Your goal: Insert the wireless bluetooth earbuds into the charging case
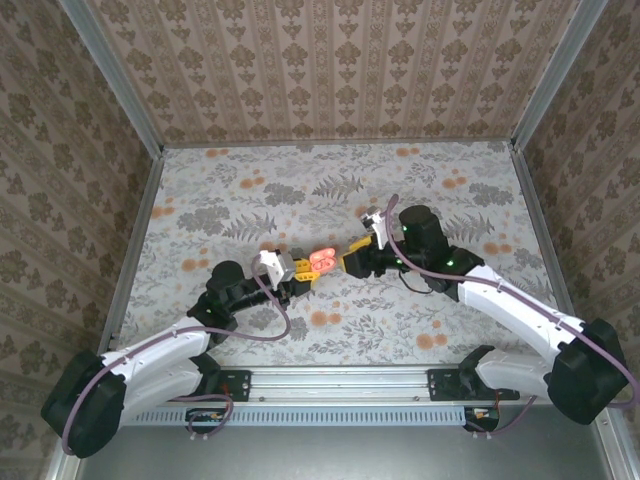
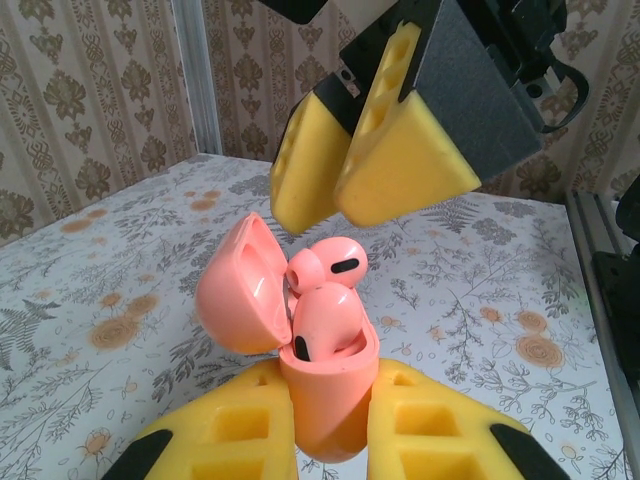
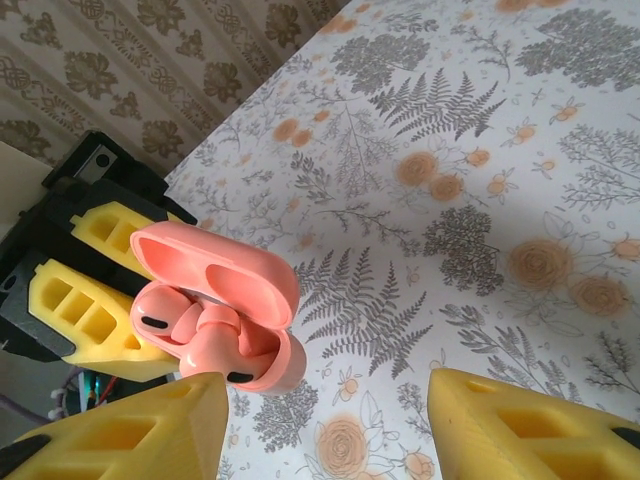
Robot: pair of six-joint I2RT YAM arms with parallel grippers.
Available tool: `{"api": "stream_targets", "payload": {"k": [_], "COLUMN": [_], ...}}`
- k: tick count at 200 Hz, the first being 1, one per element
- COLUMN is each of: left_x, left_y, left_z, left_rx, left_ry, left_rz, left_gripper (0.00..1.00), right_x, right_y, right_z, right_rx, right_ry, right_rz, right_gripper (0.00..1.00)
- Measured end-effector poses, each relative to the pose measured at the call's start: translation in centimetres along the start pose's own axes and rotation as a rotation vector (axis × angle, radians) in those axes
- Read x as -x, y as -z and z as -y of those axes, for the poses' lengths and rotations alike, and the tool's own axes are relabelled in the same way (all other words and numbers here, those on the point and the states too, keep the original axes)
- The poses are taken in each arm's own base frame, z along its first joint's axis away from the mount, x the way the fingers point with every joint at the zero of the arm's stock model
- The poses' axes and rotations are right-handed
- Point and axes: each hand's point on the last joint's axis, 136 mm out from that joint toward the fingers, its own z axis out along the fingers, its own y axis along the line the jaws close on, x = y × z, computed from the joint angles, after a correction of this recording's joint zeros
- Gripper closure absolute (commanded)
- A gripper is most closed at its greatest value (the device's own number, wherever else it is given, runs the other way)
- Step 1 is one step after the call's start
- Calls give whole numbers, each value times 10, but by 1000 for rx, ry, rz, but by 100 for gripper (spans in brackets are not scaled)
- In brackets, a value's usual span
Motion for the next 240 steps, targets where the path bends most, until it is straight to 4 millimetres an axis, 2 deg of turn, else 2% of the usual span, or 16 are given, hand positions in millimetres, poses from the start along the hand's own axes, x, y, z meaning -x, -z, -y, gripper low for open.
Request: {"api": "stream_targets", "payload": {"k": [113,172,204,240], "left_x": [-1,-2,-2,-2], "left_y": [0,0,0,0], "left_z": [0,-1,-1,-1], "left_rx": [1,4,4,4], "left_ry": [3,4,4,4], "left_rz": [-5,-7,-7,-7], "left_gripper": [96,96,96,96], "right_x": [-9,-4,-1,13], "right_y": [-15,-15,-10,7], "right_z": [6,8,8,-5], "right_rx": [20,5,-12,-2], "right_ry": [-24,-20,-14,14], "right_rz": [-36,-31,-19,35], "right_gripper": [44,43,42,41]}}
